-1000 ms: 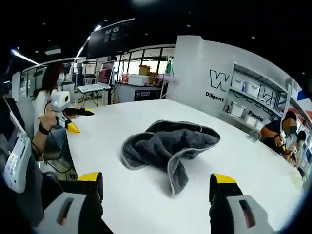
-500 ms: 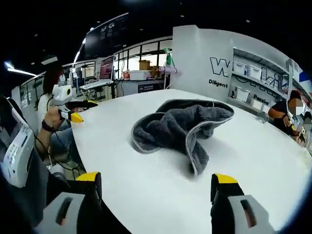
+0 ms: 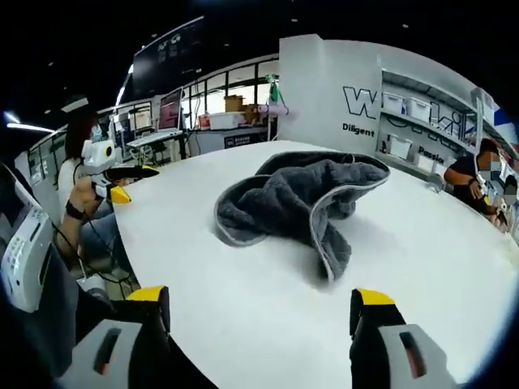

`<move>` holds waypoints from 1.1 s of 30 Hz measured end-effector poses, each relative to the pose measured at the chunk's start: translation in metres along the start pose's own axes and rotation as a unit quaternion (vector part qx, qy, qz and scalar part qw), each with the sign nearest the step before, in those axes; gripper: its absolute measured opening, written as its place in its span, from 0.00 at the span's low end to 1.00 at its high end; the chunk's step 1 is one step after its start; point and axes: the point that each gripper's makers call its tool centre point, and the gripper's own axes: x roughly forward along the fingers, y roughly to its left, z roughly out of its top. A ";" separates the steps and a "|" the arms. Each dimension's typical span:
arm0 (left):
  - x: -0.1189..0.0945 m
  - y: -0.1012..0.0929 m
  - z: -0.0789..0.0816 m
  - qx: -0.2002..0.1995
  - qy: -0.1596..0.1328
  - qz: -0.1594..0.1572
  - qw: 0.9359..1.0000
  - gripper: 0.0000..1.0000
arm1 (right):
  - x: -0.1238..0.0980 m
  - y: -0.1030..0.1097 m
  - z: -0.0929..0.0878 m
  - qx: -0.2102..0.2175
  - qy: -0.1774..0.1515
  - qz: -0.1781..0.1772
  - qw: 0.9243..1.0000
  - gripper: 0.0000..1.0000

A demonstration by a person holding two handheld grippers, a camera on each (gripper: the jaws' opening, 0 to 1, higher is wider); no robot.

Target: Fold the towel on the table until its edges align and the towel forms a compact rectangular stack.

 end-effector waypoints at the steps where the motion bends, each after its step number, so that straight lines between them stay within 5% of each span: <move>1: 0.000 0.000 0.000 0.000 0.000 -0.001 1.000 0.99 | 0.001 0.001 0.000 -0.001 0.001 0.001 1.000 0.96; 23: 0.019 -0.004 -0.002 0.006 0.020 -0.016 1.000 0.99 | 0.002 -0.003 -0.006 -0.004 0.008 -0.004 1.000 0.93; 33: 0.051 -0.004 -0.006 0.043 0.060 -0.072 0.995 0.91 | 0.001 -0.006 -0.008 -0.007 0.006 -0.004 1.000 0.90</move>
